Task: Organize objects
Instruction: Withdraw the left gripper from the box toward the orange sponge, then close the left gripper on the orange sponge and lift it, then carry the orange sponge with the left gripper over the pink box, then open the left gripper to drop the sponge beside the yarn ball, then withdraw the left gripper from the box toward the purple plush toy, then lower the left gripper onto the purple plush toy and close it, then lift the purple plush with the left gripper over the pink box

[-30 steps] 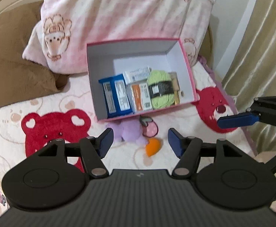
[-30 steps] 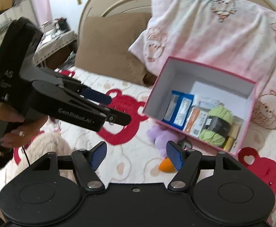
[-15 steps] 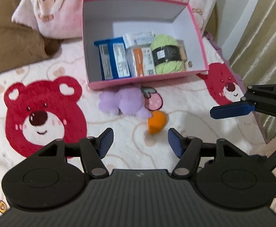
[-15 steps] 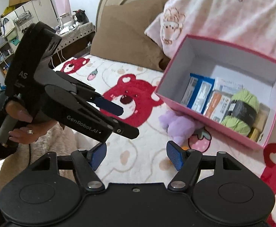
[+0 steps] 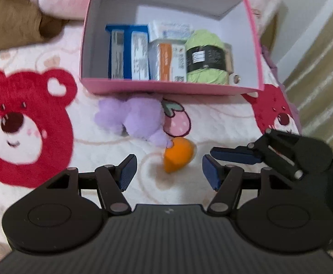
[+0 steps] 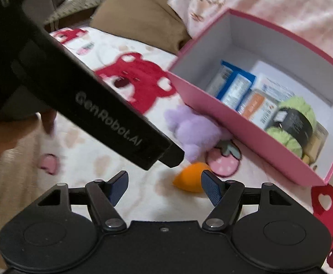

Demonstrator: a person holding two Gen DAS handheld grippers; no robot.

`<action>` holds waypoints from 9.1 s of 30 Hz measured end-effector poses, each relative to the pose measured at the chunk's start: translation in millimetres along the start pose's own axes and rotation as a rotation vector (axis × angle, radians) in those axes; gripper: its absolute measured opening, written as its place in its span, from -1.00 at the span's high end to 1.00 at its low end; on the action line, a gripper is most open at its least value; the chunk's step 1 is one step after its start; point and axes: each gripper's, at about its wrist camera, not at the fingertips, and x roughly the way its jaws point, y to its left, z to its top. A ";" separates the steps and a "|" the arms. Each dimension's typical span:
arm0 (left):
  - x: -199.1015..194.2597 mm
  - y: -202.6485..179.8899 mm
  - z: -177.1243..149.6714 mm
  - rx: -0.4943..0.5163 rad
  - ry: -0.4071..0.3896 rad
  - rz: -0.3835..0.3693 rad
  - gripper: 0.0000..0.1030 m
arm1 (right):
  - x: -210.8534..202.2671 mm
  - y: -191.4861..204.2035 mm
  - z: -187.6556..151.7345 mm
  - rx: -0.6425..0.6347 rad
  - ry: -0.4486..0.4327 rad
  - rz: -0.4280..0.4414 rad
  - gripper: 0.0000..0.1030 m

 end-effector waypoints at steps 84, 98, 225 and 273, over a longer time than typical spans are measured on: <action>-34.0 -81.5 172.8 0.009 -0.251 -0.089 0.37 | -62.3 -161.7 135.1 0.406 -0.142 -0.100 0.00; 59.0 -61.1 194.8 -0.036 -0.214 -0.090 0.39 | 21.0 -200.3 114.3 0.456 -0.100 -0.181 -0.03; 53.0 56.0 2.2 -0.069 -0.060 -0.099 -0.02 | 80.8 -32.2 16.2 0.269 0.039 -0.115 -0.03; -90.3 -1.7 9.5 0.141 -0.166 -0.141 0.22 | -60.8 -1.5 45.1 0.340 -0.081 -0.148 -0.09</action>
